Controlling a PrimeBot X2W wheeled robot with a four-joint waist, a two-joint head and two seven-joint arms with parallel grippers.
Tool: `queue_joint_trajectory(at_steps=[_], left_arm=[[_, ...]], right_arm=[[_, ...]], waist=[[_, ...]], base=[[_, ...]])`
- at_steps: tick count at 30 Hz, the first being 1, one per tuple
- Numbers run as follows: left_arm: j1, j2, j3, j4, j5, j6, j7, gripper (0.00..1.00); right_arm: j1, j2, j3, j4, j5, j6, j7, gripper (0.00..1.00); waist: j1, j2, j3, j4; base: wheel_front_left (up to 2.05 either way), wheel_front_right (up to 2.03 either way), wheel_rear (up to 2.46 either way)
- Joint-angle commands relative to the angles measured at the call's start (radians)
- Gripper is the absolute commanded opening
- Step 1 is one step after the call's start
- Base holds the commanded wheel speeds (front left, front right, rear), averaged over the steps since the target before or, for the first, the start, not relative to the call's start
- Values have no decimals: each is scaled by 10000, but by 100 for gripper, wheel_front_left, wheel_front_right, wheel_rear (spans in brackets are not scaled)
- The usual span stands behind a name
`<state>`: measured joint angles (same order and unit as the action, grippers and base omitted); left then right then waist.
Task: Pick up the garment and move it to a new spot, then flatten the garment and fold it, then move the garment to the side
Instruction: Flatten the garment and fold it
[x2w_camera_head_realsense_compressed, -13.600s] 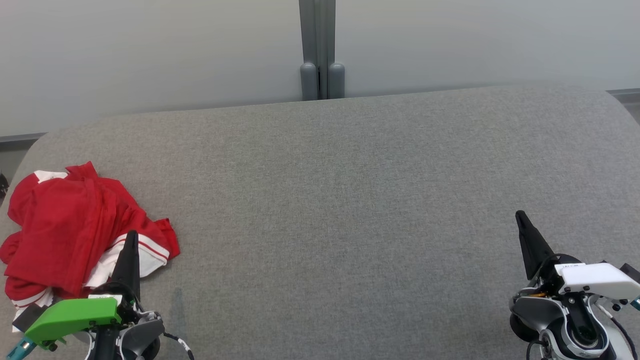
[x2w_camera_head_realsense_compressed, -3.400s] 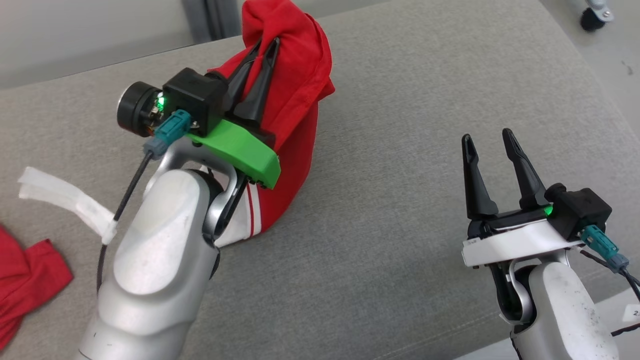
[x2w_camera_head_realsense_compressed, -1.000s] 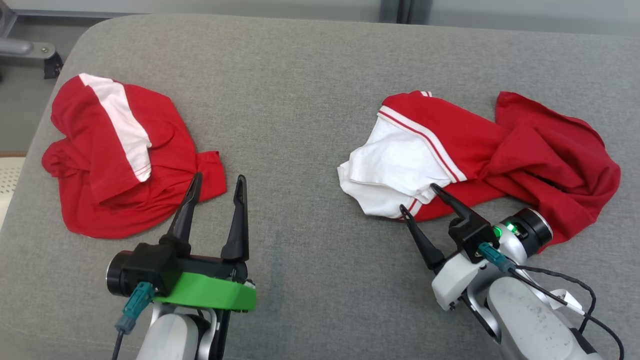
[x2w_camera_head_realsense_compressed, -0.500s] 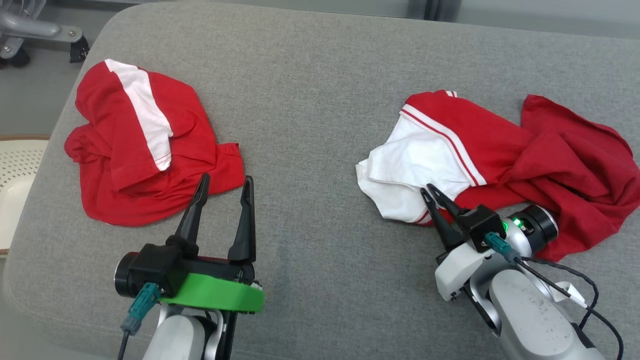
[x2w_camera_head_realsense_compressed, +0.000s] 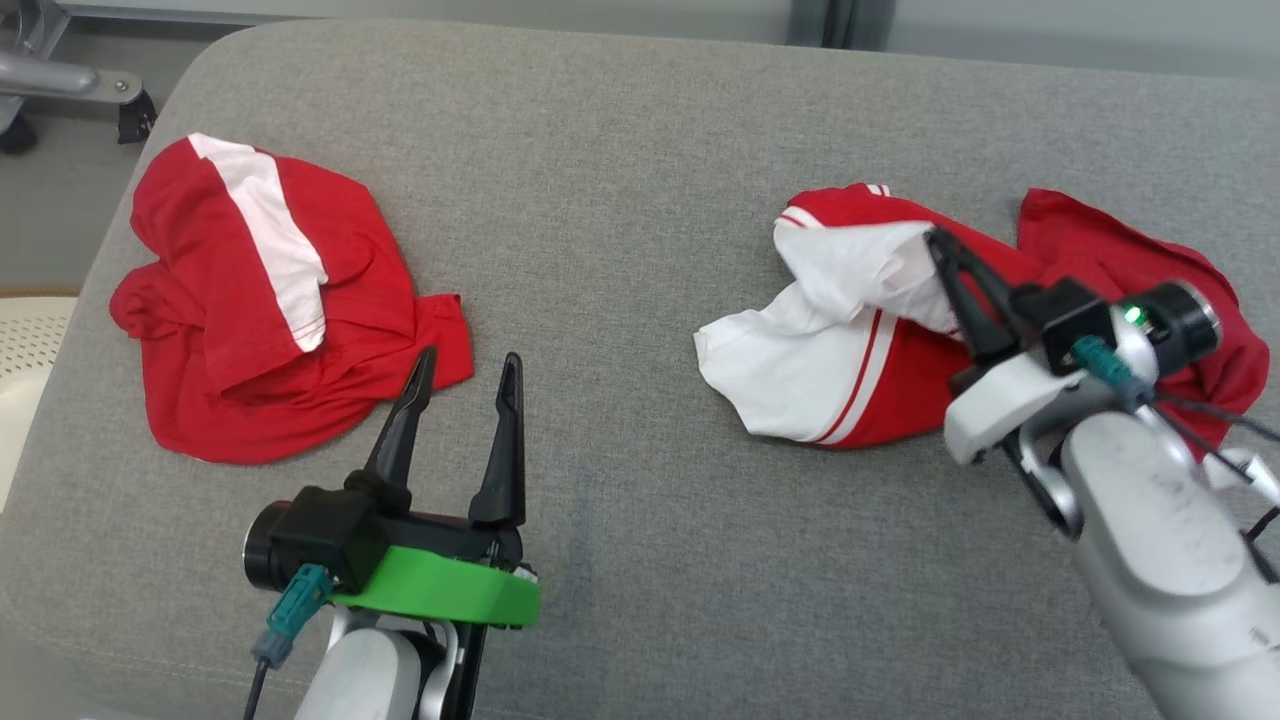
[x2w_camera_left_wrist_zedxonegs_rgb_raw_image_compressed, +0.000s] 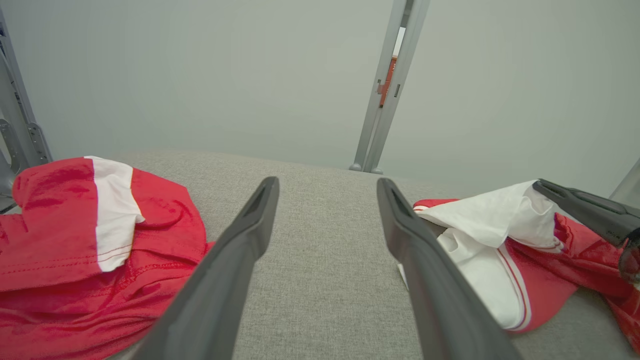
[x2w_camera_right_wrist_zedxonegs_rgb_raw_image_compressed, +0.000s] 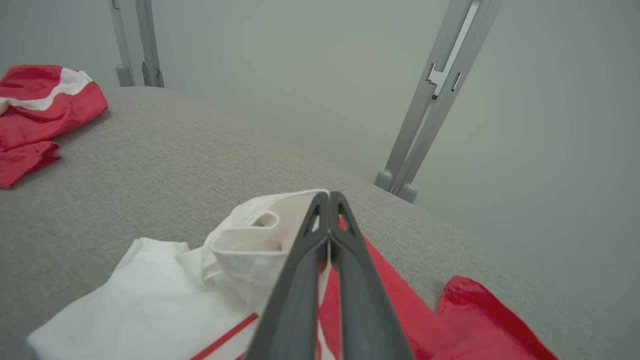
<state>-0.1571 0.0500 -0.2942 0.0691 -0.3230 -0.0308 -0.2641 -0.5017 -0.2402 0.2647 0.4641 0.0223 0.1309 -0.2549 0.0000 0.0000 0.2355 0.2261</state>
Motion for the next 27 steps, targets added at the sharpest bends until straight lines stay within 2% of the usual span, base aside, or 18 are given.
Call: queue_joint_trajectory(at_steps=[1, 7, 11, 12, 13, 14, 19, 27], left_arm=[[-205, 11, -55, -55, -95, -1, -6, 100], [-444, 11, -240, -97, -224, 55, -6, 100], [-579, 11, -351, -102, -279, 72, -6, 100], [-609, 13, -360, -96, -298, 78, -6, 100], [-643, 11, -368, -89, -308, 84, -6, 100], [-687, 11, -365, -79, -321, 93, -6, 100], [-736, 13, -284, -67, -312, 152, -6, 100], [-565, 16, 80, -58, -103, 108, -6, 100]], right_arm=[[-547, -322, -70, 9, 153, -3, 123, 0], [-2504, -1640, 121, 611, 733, -3, 913, 0], [-3823, -2395, 326, 1611, 1016, -3, 1289, 0], [-4187, -2578, 295, 1962, 974, -3, 1327, 3], [-4477, -2715, 278, 2269, 844, -3, 1327, 47], [-4783, -2796, 151, 2706, 754, -4, 1389, 100], [-5673, -2621, -371, 4215, 305, -3, 1235, 100], [-5191, -1695, -701, 4889, 187, -3, 179, 100]], waist=[[0, 0, 289, 197], [0, 0, 805, 527], [0, 0, 1025, 707], [0, 0, 1058, 742], [0, 0, 1081, 765], [0, 0, 1097, 784], [0, 0, 955, 638], [0, 0, 392, -287]], base=[[0, 0, 0], [0, 0, 0], [0, 0, 0], [0, 0, 0], [0, 0, 0], [0, 0, 0], [0, 0, 0], [0, 0, 0]])
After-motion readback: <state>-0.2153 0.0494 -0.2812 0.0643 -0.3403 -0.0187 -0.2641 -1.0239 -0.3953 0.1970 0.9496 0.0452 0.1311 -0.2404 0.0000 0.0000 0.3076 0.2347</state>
